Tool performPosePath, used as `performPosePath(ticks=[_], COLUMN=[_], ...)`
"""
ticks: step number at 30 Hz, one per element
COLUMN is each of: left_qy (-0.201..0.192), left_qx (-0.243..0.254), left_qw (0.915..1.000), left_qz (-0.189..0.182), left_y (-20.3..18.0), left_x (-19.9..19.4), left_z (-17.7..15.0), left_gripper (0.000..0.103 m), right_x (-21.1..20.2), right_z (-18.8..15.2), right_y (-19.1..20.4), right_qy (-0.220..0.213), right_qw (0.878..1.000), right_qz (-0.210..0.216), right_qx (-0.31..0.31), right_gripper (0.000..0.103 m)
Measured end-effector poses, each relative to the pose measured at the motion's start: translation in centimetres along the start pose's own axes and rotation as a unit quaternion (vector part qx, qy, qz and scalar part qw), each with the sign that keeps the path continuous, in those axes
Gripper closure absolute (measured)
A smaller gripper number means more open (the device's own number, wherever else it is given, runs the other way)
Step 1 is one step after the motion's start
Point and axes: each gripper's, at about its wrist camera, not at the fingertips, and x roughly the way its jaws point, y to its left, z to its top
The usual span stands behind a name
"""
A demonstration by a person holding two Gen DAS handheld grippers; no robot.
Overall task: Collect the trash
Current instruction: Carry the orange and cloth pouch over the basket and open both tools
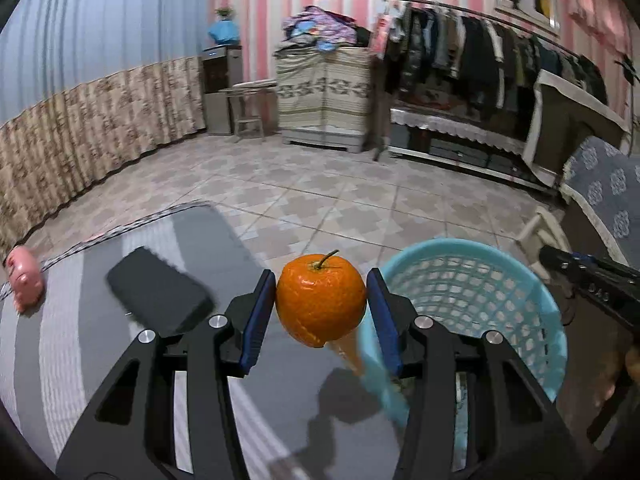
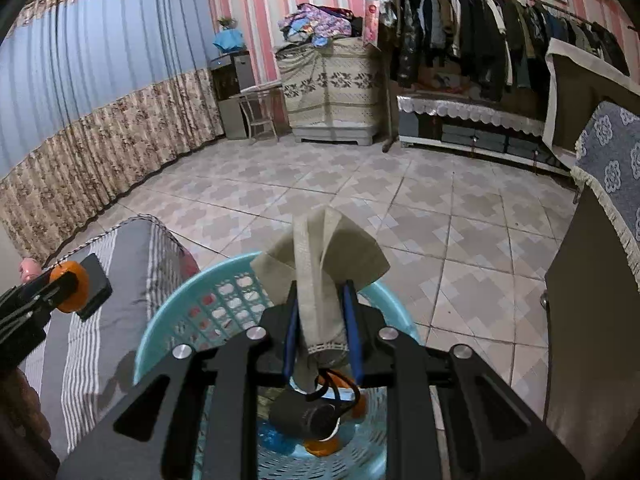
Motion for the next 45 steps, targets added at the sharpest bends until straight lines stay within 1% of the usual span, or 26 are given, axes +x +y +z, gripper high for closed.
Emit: performPosePath(ticks=[2,4,8,9,10,11,12,16,17,18,22,25,27,30,32,34,35,38,40,41,44,45], left_qy=[-0.001,0.006,0.021,0.024,0.023,0.014,0.009,-0.006,-0.009,-0.012,-0.020,-0.035,-0.043,-0.047,-0.049,-0.048,-0.046,-0.052,-0.061,-0.064,-0.063,-0.061], left_qx=[0.013,0.021,0.016,0.015,0.015,0.017,0.022,0.028,0.022,0.016,-0.002,-0.018,-0.031,-0.050,-0.056,-0.060,-0.062,-0.070,-0.075,-0.077,-0.084,-0.087], left_qw=[0.9999,0.9996,0.9983,0.9980,0.9980,0.9984,0.9986,0.9994,0.9996,0.9998,0.9995,0.9978,0.9968,0.9950,0.9941,0.9931,0.9926,0.9904,0.9881,0.9864,0.9840,0.9834], left_qz=[-0.010,-0.021,-0.053,-0.056,-0.057,-0.052,-0.047,-0.022,-0.013,-0.006,0.024,0.053,0.060,0.072,0.079,0.088,0.094,0.108,0.120,0.130,0.144,0.147], left_y=[-1.5,-2.9,-4.8,-5.2,-5.3,-5.6,-5.8,-5.6,-5.1,-4.7,-2.8,-1.4,-0.5,0.8,1.5,2.4,2.8,4.3,5.2,5.9,7.5,7.9], left_x=[0.6,1.4,2.7,3.0,3.1,3.0,2.8,2.1,1.7,1.5,0.2,-1.3,-2.2,-3.5,-4.4,-5.1,-5.6,-7.1,-8.4,-9.3,-11.1,-11.7], left_z=[0.1,0.0,-0.2,-0.3,-0.3,-0.2,-0.3,-0.1,0.0,0.0,-0.2,-0.5,-0.8,-1.3,-1.7,-2.2,-2.5,-3.0,-3.6,-3.8,-4.4,-4.7], left_gripper=[0.057,0.057,0.055,0.046,0.041,0.035,0.031,0.023,0.018,0.014,0.011,0.009,0.006,0.006,0.006,0.006,0.006,0.006,0.006,0.006,0.006,0.006], right_x=[0.2,0.2,0.5,0.5,0.6,0.6,0.6,0.7,0.7,0.7,1.0,1.4,1.6,1.9,2.2,2.4,2.4,2.7,2.6,2.4,1.6,1.3], right_z=[-0.1,-0.2,-0.3,-0.4,-0.4,-0.4,-0.4,-0.6,-0.6,-0.5,-0.6,-0.7,-0.7,-0.9,-1.0,-1.2,-1.3,-1.6,-1.8,-1.9,-2.0,-2.0], right_y=[-0.4,-0.7,-1.5,-1.8,-2.0,-2.2,-2.3,-2.3,-2.1,-2.0,-0.9,0.2,0.8,1.9,2.1,2.2,2.2,2.7,3.1,3.2,3.4,3.4], right_qy=[0.004,0.006,0.010,0.012,0.013,0.014,0.015,0.017,0.017,0.018,0.021,0.025,0.027,0.029,0.032,0.031,0.029,0.042,0.039,0.032,0.016,0.012], right_qw=[1.000,1.000,1.000,1.000,1.000,0.999,0.999,0.999,0.999,1.000,1.000,1.000,1.000,0.999,0.999,0.999,1.000,0.999,0.999,0.999,1.000,1.000], right_qz=[0.003,-0.004,-0.008,-0.008,-0.007,-0.008,-0.008,-0.005,-0.005,-0.006,-0.004,-0.001,0.000,0.002,0.005,0.006,0.004,0.012,0.007,0.001,-0.006,-0.007], right_qx=[0.009,0.006,0.016,0.022,0.025,0.028,0.030,0.033,0.029,0.025,0.010,0.000,-0.006,-0.013,-0.011,-0.006,-0.004,-0.010,-0.022,-0.026,-0.025,-0.022], right_gripper=[0.082,0.082,0.082,0.082,0.082,0.082,0.082,0.082,0.082,0.082,0.082,0.081,0.080,0.080,0.065,0.029,0.025,0.019,0.011,0.009,0.008,0.005])
